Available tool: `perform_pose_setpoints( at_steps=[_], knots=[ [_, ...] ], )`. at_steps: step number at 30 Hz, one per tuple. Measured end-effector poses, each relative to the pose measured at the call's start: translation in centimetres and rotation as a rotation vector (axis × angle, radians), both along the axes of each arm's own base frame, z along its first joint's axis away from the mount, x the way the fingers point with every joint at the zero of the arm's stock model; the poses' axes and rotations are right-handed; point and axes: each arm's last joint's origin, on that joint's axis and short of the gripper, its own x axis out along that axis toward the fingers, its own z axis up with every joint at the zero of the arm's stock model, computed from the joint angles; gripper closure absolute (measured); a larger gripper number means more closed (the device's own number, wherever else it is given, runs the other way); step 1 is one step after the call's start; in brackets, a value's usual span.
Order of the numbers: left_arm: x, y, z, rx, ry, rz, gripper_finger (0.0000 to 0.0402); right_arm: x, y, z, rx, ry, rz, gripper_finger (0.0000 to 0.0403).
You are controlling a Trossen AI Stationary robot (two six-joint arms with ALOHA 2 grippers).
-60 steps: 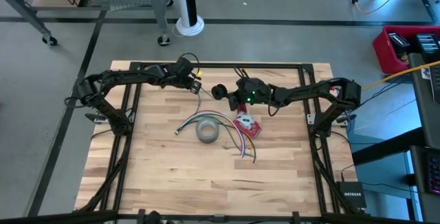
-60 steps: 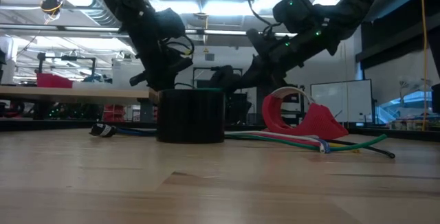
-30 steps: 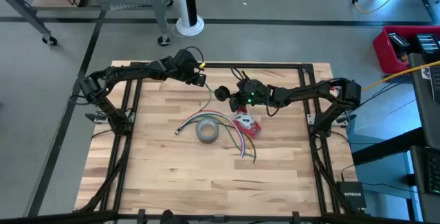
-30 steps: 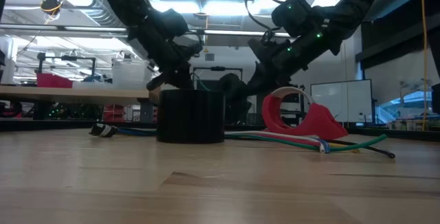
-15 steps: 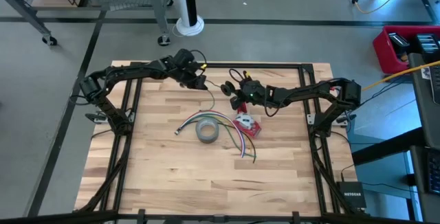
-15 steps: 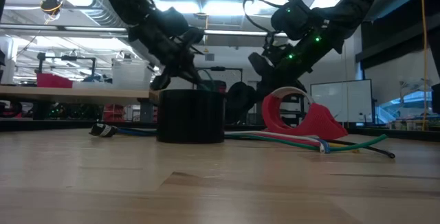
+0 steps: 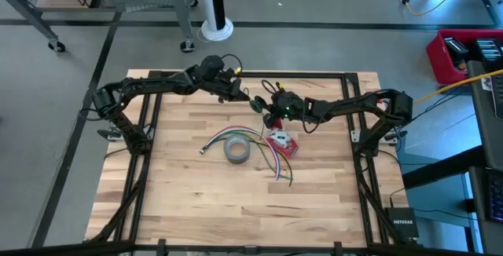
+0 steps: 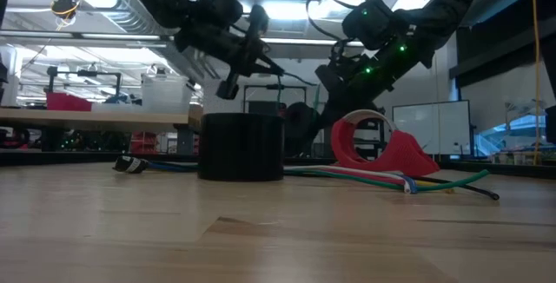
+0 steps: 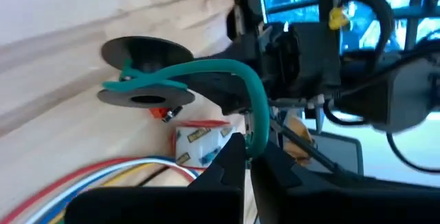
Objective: Coil cords
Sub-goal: Coil the green wire onto the black spool
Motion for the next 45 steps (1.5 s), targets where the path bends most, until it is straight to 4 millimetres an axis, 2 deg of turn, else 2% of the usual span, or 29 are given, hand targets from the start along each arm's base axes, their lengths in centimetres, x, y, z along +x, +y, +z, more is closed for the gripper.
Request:
perform_pose_setpoints(
  at_steps=[7, 12, 16, 25, 32, 38, 45],
  knots=[
    [1.5, -1.2, -1.3, -0.014, 0.004, -0.071, 0.0401, 0.6, 0.5, 0.5, 0.108, -0.101, 0.185, 0.04],
    [2.4, -2.0, -2.1, -0.047, -0.011, -0.14, 0.0401, 0.9, 0.6, 1.0, 0.186, -0.191, 0.219, 0.04],
    [2.7, -2.7, -2.1, -0.046, -0.018, -0.173, 0.0401, 0.9, 0.5, 1.0, 0.218, -0.207, 0.162, 0.04],
    [3.3, -2.7, -1.0, 0.005, -0.09, -0.194, 0.0401, 0.9, 0.2, 1.1, 0.229, -0.241, 0.021, 0.04],
    [3.6, -3.4, -0.8, 0.02, -0.094, -0.212, 0.0401, 1.3, 0.0, 2.2, 0.251, -0.373, -0.015, 0.04],
    [3.9, -4.4, -1.0, 0.014, -0.073, -0.244, 0.0401, 2.0, -0.4, 3.5, 0.209, -0.406, -0.08, 0.04],
    [3.9, -5.3, -1.3, 0.045, -0.038, -0.278, 0.0401, 2.2, -1.1, 4.1, 0.202, -0.412, -0.102, 0.04]
  ],
)
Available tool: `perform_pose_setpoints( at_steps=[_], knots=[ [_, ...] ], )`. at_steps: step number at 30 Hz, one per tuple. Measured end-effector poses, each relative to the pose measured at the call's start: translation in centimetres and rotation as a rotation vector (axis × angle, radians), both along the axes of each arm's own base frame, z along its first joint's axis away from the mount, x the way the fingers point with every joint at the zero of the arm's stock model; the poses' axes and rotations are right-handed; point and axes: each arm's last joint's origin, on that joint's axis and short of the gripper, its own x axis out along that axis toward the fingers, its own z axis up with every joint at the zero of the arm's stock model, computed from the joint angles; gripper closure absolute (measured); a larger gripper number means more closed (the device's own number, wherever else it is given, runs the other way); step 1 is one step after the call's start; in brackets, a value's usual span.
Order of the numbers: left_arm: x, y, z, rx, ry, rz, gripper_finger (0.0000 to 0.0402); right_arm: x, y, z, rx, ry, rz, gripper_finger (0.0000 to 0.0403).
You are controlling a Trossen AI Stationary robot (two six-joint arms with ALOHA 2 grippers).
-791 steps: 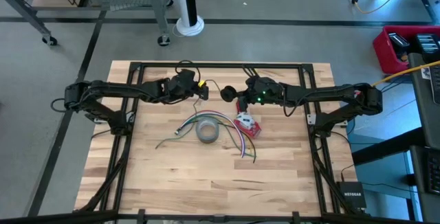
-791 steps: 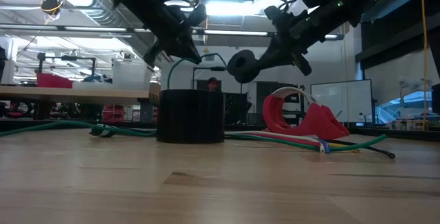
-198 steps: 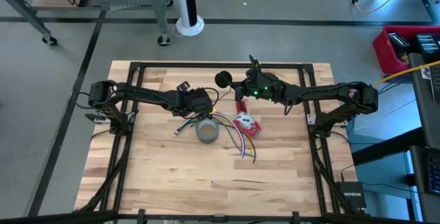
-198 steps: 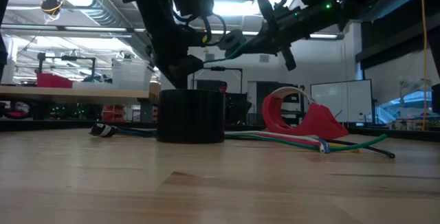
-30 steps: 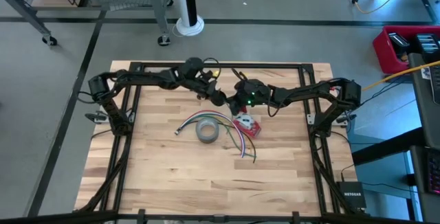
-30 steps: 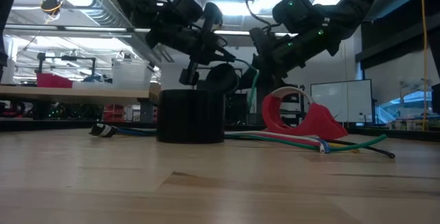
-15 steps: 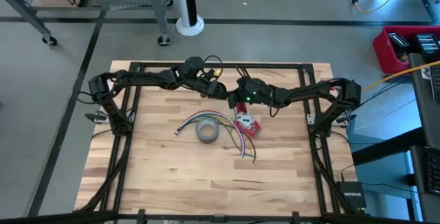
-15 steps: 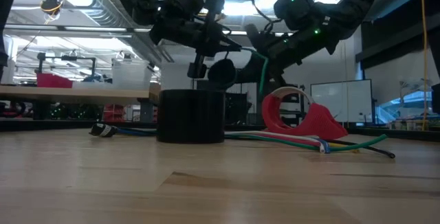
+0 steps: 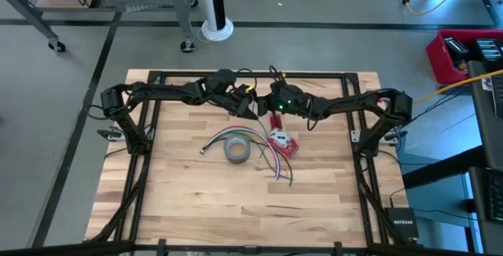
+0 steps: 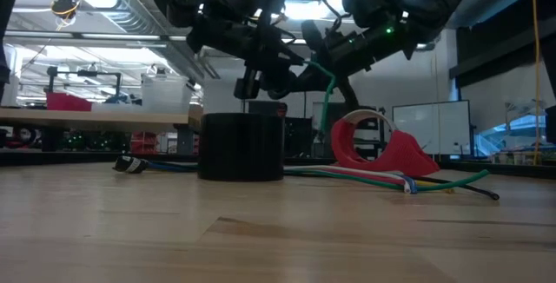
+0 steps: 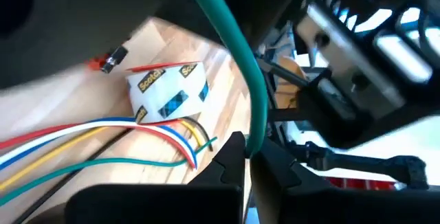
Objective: Coil cords
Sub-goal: Coil the green wire onto the black spool
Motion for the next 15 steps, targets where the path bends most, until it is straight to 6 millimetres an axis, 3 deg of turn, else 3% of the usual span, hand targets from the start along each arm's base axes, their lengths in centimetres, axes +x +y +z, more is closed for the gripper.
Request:
perform_pose_setpoints(
  at_steps=[15],
  knots=[
    [-0.4, 0.7, -1.0, 0.266, 0.07, 0.071, 0.0401, -1.7, -2.2, 1.3, 0.054, -0.001, 0.046, 0.04]
  ],
)
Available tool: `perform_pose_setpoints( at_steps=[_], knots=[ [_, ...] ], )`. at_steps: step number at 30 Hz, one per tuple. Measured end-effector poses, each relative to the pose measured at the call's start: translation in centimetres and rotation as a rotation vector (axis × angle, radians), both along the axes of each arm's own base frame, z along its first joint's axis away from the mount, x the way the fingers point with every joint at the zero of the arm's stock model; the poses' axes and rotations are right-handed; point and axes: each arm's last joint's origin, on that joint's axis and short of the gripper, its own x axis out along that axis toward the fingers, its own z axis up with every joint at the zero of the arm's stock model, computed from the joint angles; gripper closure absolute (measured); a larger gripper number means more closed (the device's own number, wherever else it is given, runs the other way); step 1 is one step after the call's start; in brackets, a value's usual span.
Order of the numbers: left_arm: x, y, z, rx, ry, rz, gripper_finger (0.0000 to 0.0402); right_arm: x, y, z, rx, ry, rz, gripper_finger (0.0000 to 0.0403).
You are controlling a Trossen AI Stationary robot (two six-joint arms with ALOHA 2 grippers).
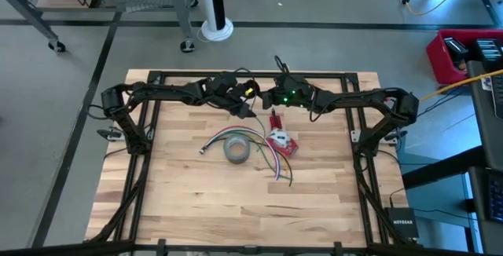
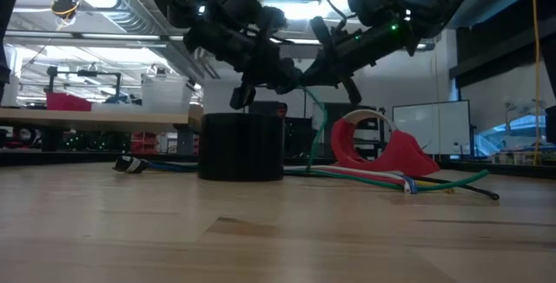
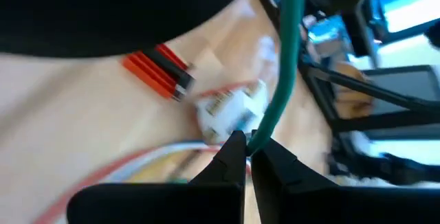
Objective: Coil cords
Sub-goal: Coil the green wire onto the black spool
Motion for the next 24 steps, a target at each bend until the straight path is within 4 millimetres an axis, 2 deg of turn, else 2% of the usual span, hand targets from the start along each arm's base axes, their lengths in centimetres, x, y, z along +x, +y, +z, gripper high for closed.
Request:
perform_pose_setpoints(
  at_steps=[13, 19, 24],
  knots=[
    [0.1, 0.3, -0.3, 0.415, 0.075, 0.085, 0.0401, -0.4, -1.0, 0.2, 0.015, -0.032, -0.029, 0.04],
    [0.3, -0.2, -0.3, 0.536, 0.112, 0.11, 0.0401, -0.4, -1.5, 0.9, 0.035, -0.124, -0.024, 0.04],
    [0.3, -0.9, -0.6, 0.624, 0.183, 0.124, 0.0401, -0.5, -1.7, 0.8, 0.069, -0.132, 0.002, 0.04]
  ],
)
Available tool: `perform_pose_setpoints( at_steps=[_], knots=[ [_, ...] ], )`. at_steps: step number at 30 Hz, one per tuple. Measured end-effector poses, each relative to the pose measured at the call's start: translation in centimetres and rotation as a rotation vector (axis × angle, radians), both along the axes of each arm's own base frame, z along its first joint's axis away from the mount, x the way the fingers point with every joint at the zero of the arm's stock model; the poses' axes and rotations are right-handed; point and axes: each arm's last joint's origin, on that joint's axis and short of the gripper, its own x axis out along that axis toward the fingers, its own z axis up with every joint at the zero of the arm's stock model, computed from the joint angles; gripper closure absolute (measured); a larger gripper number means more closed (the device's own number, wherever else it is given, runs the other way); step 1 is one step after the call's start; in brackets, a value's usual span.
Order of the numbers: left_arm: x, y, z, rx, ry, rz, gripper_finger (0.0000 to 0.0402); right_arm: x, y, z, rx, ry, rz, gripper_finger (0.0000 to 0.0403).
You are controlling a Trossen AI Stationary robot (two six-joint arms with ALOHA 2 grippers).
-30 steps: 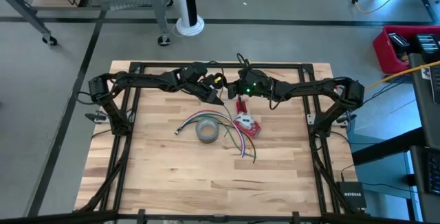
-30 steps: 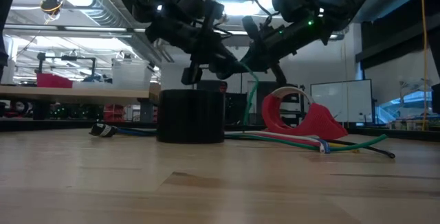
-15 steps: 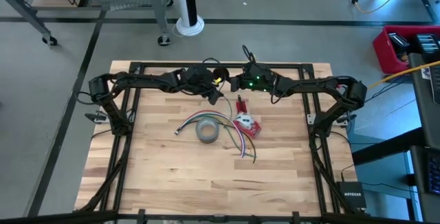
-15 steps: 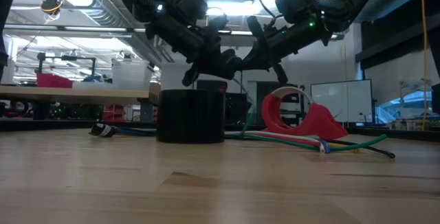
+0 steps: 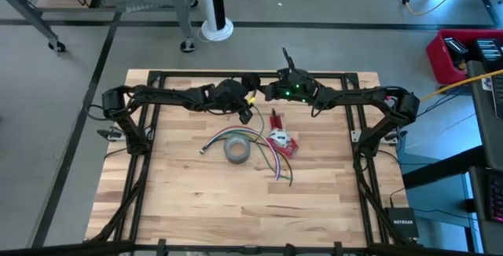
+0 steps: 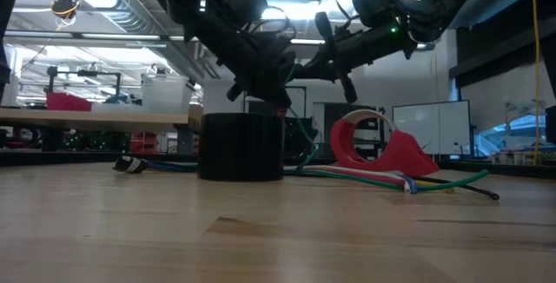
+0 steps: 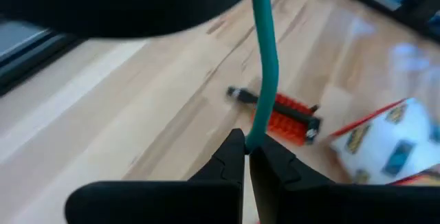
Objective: Coil cords
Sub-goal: Coil the green wire onto the black spool
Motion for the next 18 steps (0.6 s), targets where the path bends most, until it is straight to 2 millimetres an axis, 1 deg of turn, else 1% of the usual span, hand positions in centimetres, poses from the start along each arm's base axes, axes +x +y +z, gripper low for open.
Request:
perform_pose_setpoints(
  at_steps=[5, 9, 15, 18],
  knots=[
    [-0.3, -0.4, -0.4, 0.019, 0.071, 0.027, 0.0401, -0.1, -0.3, -0.1, 0.006, 0.002, 0.006, 0.04],
    [-0.7, -0.5, -0.1, 0.03, 0.095, 0.058, 0.0401, -0.4, -0.6, -0.3, 0.019, 0.018, 0.006, 0.04],
    [-2.3, -0.8, 1.3, 0.075, 0.158, 0.147, 0.0401, -0.6, -0.9, -0.5, 0.033, 0.035, 0.011, 0.04],
    [-3.3, -0.9, 1.4, 0.105, 0.203, 0.211, 0.0401, -0.6, -0.8, -0.5, 0.035, 0.033, 0.031, 0.04]
  ],
)
